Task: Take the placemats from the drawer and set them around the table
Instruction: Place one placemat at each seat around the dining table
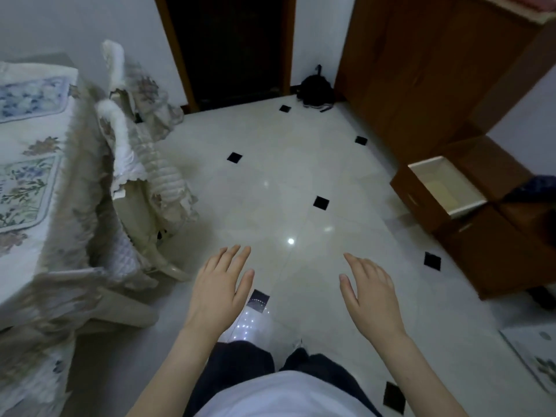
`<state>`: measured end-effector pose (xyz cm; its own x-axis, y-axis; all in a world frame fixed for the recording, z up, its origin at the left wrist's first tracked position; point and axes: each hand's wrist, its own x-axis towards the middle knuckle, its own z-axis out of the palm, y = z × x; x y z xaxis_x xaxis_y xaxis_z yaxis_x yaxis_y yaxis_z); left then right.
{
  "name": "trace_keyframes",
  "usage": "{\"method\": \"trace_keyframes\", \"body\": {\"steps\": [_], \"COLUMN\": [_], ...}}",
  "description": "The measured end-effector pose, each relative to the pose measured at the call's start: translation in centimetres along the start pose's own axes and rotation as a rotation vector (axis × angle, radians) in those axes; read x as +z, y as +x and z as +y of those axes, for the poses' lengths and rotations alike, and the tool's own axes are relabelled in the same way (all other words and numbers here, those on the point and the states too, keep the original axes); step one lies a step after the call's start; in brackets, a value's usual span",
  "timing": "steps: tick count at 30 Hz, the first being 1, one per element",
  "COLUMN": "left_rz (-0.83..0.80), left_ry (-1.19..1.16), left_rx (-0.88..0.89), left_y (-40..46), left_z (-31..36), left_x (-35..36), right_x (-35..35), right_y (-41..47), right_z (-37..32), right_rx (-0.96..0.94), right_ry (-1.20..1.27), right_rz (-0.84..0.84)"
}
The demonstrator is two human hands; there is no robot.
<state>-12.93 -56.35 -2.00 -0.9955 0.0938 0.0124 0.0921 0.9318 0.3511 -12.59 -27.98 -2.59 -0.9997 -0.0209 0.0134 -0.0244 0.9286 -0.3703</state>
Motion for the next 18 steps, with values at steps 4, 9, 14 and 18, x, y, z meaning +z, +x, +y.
{"method": "trace_keyframes", "body": {"steps": [4, 9, 14, 18], "left_rz": [0.020, 0.006, 0.036, 0.058], "left_ry": [0.009, 0.024, -0.004, -0.016], "left_rx": [-0.090, -0.162, -0.198, -0.152], "left_y": [5.1, 12.0, 21.6, 31.3], "left_z": [1.2, 0.2, -2.8, -5.6], "left_x": [0.0, 0.8, 1.6, 0.1], "right_x": [-0.5, 0.7, 2.8, 3.1], "right_y": [8.0, 17.2, 27.8, 37.7], "right_z": [1.0, 0.7, -0.6, -2.4], "right_rx": [-0.112, -0.191, -0.226, -0.230], "right_ry": [-0.006, 0.043, 0.045, 0.063], "right_rz": [-0.064, -0.108, -0.141, -0.114]}}
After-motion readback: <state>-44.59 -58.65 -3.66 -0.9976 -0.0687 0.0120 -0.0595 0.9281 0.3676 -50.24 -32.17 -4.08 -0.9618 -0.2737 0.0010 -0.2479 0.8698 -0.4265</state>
